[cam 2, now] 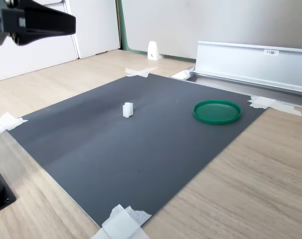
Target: Grasp a white terminal and put it on the green lid.
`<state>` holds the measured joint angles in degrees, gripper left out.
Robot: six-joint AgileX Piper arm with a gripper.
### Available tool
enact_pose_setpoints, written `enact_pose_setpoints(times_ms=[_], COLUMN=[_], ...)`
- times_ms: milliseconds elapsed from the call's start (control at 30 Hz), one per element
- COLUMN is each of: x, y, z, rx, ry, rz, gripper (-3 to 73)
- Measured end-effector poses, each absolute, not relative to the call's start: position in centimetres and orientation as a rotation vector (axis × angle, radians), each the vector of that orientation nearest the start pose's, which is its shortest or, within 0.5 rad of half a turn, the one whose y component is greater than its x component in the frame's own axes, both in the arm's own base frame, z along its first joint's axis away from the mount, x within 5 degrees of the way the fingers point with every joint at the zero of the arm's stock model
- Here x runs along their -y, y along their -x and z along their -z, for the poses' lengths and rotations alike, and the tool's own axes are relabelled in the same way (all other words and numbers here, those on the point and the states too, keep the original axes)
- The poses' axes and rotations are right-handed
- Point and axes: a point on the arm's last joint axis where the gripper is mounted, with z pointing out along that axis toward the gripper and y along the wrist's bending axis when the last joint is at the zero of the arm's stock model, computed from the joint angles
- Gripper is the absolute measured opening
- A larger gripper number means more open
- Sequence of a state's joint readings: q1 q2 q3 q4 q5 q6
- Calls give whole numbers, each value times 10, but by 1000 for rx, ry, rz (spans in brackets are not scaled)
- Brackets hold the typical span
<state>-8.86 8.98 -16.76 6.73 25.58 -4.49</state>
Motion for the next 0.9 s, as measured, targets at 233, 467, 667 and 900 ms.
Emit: enact_pose_setpoints(times_ms=[233, 467, 667, 900], x=[7, 12, 21, 32], y=[-82, -122, -158, -193], z=[-289, -306, -302, -290], rx=[-2043, -2280, -2494, -2725], ry=[-110, -87, -46, 119], rz=[29, 14, 53, 138], gripper=[-9, -9, -9, -5])
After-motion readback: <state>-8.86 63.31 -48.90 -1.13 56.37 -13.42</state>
